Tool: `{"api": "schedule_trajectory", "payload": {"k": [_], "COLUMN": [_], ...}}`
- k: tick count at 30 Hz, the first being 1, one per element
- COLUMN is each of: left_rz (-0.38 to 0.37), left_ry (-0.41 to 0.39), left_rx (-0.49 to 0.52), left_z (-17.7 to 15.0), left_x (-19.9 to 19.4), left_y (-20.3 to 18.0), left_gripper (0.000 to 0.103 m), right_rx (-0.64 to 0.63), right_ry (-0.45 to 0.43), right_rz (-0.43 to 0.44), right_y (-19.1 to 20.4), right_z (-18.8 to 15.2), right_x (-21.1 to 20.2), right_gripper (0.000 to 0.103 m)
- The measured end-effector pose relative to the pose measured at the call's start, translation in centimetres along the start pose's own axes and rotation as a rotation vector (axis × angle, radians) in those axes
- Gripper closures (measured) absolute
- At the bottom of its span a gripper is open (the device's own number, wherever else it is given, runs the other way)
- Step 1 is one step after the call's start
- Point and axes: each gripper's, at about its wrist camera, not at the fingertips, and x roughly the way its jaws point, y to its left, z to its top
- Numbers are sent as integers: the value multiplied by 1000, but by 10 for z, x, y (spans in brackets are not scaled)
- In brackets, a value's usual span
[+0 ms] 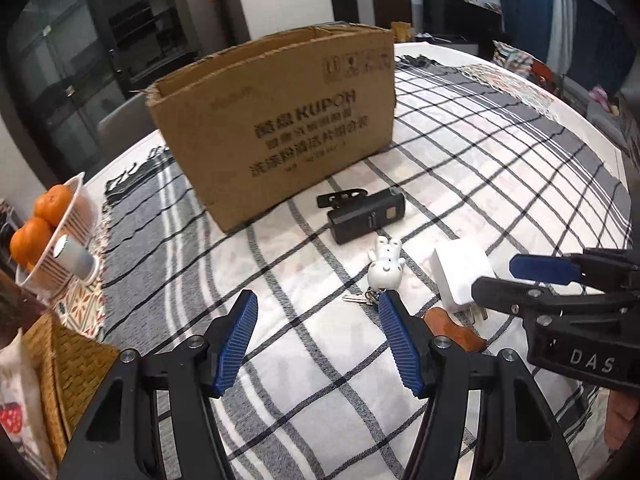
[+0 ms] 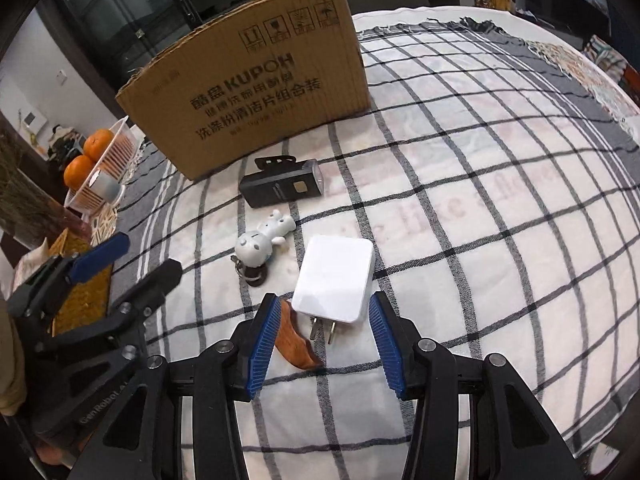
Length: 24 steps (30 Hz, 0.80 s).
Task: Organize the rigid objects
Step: 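Grasp the white charger with the right gripper while the left gripper grasps the white rabbit keychain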
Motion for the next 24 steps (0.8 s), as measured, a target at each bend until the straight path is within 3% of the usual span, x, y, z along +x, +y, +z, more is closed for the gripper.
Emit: {"api": "schedule_trajectory", "payload": {"k": [12,24], "left_rz": [-78,-46], "left_ry": [-9,1], "left_rx": [101,127], "left_z": [-2,2], "left_x": [28,58], "left_y": [-18,-30], "left_gripper": [40,46], "right_rx": [84,109], "right_ry": [-20,48], "right_rz": [2,-70], "right_y": [-4,1], "right_z": [8,15], "right_x": [16,39], "right_gripper": [49,47]}}
